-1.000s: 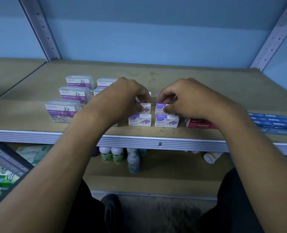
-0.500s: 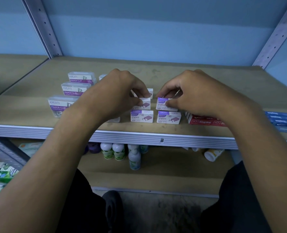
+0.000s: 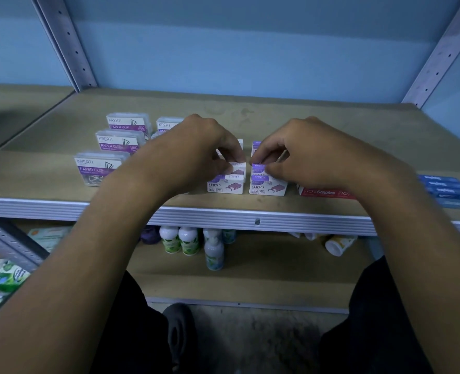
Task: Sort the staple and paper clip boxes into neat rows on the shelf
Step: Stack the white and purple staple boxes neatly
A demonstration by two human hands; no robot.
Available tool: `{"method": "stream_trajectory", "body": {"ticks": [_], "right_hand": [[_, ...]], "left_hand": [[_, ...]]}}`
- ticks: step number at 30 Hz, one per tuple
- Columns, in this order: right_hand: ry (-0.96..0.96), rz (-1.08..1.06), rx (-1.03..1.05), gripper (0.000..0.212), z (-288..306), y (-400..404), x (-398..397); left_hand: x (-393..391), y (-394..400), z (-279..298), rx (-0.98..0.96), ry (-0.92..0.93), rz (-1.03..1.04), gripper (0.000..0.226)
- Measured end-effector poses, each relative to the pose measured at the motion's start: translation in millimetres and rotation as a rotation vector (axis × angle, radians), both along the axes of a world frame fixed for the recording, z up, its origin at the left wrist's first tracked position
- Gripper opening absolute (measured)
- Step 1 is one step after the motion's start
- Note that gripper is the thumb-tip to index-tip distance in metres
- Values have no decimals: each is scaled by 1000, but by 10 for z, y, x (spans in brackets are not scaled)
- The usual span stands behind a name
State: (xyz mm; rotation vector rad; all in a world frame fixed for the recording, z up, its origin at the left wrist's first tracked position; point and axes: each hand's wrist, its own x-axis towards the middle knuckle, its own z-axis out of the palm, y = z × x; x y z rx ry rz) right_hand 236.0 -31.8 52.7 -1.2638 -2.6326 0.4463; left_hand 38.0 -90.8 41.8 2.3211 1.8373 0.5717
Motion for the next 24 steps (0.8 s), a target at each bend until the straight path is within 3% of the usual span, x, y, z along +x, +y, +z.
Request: {"method": "stream_trajectory", "body": {"ticks": [10, 14, 16, 18, 24], "right_hand": [[-36, 17, -40, 34, -23, -4, -6], [-28, 35, -75, 20, -3, -39, 7], [-69, 62, -72, 27, 3, -58, 10], [-123, 74, -42, 36, 4, -67, 13], [-148, 30, -4, 29, -33, -52, -24]], "left_hand": [[5, 28, 9, -38, 75, -27, 29], [34, 7, 23, -38, 34, -40, 21], [42, -12, 40, -75, -3, -54, 20], [47, -15, 60, -116, -7, -68, 30], [75, 30, 68, -172, -7, -3, 52]]}}
